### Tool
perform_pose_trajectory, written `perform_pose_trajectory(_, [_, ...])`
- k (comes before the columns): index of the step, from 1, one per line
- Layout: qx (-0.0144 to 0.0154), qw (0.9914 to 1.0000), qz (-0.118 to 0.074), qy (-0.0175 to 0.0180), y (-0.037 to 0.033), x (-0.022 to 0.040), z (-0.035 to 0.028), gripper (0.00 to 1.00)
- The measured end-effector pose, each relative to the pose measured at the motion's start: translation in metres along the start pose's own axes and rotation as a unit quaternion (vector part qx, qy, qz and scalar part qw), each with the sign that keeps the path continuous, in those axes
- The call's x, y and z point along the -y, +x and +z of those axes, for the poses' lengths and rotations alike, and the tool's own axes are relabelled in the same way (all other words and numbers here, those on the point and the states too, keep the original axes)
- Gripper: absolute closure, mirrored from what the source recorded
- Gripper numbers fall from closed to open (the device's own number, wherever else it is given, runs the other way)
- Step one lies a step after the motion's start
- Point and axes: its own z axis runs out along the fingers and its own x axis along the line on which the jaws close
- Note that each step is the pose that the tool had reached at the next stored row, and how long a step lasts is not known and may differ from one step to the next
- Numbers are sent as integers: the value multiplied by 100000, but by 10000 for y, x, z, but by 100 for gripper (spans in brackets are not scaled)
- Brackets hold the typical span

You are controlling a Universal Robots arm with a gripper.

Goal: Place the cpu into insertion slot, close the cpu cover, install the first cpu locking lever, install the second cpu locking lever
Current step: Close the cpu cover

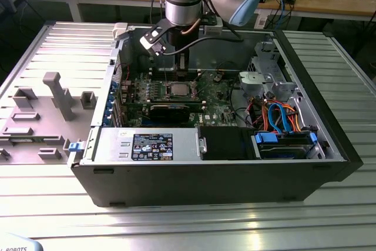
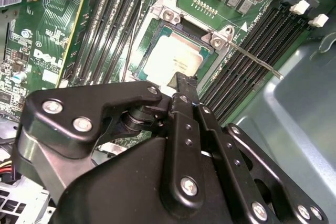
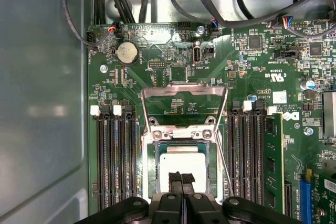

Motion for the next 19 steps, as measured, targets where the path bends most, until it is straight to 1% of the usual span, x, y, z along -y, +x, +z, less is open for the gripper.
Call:
perform_pose_trajectory(5, [-5, 100000, 3, 0, 0, -1, -31, 89])
perform_pose_trajectory(12, [-5, 100000, 1, -2, 1, -3, -95, 89])
perform_pose_trajectory(16, [-23, 100000, 4, -1, 2, -6, -190, 89])
perform_pose_trajectory(18, [-23, 100000, 4, -1, 2, -9, -265, 89])
perform_pose_trajectory(19, [-21, 100000, 2, 0, 3, -9, -278, 89])
